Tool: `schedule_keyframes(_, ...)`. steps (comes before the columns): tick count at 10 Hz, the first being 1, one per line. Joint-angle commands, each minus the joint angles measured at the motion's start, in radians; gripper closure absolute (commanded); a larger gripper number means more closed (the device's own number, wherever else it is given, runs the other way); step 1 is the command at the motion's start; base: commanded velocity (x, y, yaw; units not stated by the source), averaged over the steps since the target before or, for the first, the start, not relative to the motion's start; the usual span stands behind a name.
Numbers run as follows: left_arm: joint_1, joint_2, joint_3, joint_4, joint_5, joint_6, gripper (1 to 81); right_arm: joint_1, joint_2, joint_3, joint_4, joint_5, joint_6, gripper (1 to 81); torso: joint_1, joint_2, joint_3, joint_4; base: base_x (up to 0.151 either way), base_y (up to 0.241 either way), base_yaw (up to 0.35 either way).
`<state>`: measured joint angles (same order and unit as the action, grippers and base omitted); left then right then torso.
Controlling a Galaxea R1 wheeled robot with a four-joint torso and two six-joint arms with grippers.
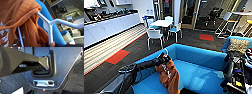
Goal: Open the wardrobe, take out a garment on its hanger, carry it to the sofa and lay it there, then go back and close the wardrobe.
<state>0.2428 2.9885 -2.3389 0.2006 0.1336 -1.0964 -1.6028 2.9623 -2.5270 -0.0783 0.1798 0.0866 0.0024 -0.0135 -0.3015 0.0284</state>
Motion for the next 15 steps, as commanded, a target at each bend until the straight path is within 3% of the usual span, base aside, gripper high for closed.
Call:
schedule_keyframes(1,-0.122,0.006,0.030,0.097,-0.092,0.004,81.1,-0.009,-0.001,0.007,-0.012,-0.066,-0.002,1.0,0.000,0.000,0.000,0.034,0.000,0.000,0.000)
schedule_keyframes(4,-0.082,-0.025,0.030,0.108,-0.094,0.009,81.1,-0.009,0.000,0.007,-0.012,-0.066,-0.002,1.0,0.000,0.000,0.000,0.114,0.000,0.000,0.000)
schedule_keyframes(5,-0.069,-0.042,0.027,0.109,-0.094,0.012,81.1,-0.009,0.000,0.007,-0.012,-0.066,-0.002,1.0,0.000,0.000,0.000,0.077,0.000,0.000,0.000)
schedule_keyframes(7,-0.041,-0.078,0.023,0.112,-0.094,0.012,81.1,-0.007,0.000,0.007,-0.012,-0.068,-0.002,1.0,0.000,0.000,0.000,0.119,0.000,0.000,0.000)
schedule_keyframes(15,0.069,-0.236,0.004,0.152,-0.146,0.012,81.1,-0.010,0.006,0.007,-0.014,-0.066,-0.002,1.0,0.000,0.000,0.000,0.123,0.000,0.000,0.000)
